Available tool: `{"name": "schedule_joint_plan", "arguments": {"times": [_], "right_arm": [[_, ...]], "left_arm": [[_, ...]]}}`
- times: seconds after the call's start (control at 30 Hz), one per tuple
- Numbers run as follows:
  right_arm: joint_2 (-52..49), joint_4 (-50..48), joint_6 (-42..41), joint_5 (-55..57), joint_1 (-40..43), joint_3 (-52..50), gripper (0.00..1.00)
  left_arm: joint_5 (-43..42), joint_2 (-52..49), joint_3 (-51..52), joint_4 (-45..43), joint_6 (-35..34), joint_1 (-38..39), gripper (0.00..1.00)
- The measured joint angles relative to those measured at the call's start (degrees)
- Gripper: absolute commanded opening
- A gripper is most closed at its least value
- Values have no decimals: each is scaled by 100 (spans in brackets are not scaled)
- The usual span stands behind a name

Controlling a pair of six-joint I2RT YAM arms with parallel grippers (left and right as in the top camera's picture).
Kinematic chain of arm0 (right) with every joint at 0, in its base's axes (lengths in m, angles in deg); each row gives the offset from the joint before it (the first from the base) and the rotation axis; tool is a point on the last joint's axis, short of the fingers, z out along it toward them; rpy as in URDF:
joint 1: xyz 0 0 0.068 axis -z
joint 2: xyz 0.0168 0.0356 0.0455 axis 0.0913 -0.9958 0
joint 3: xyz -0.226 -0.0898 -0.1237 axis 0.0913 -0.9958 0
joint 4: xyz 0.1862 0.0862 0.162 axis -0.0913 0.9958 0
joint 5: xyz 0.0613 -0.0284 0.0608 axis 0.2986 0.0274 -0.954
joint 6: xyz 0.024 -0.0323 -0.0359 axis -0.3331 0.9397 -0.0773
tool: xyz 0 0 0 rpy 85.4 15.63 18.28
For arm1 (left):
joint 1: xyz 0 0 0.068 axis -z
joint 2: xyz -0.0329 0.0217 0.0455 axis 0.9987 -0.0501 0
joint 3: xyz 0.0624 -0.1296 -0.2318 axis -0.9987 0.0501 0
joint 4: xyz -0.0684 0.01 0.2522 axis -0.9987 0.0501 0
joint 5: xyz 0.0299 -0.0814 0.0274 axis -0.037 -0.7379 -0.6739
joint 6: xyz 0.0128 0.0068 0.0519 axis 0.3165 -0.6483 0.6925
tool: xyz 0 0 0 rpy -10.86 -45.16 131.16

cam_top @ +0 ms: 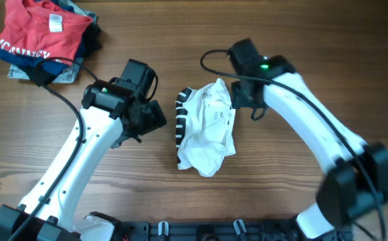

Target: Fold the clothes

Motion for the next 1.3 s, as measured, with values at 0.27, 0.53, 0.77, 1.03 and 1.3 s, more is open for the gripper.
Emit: {"name": "schedule_joint_plan", "arguments": {"times": [0.27, 0.53, 0.77, 1.03, 1.3], "right_arm": [[525, -131, 2192, -2533, -592, -649, 75], [439, -1003, 2538, -2796, -804, -1799, 68], [428, -1770, 2579, -3062, -804, -2341, 57], [428, -2068, 2579, -3156, -804, -2356, 52], [428, -2371, 2413, -3191, -804, -2697, 4]], "left_arm": [[63, 0, 0, 310, -17, -859, 100], [76, 0, 0, 540, -20, -1478, 100], [76, 0, 0, 540, -20, -1478, 100], [76, 0, 0, 542, -20, -1478, 100], [74, 0, 0, 544, -20, -1478, 100]]}}
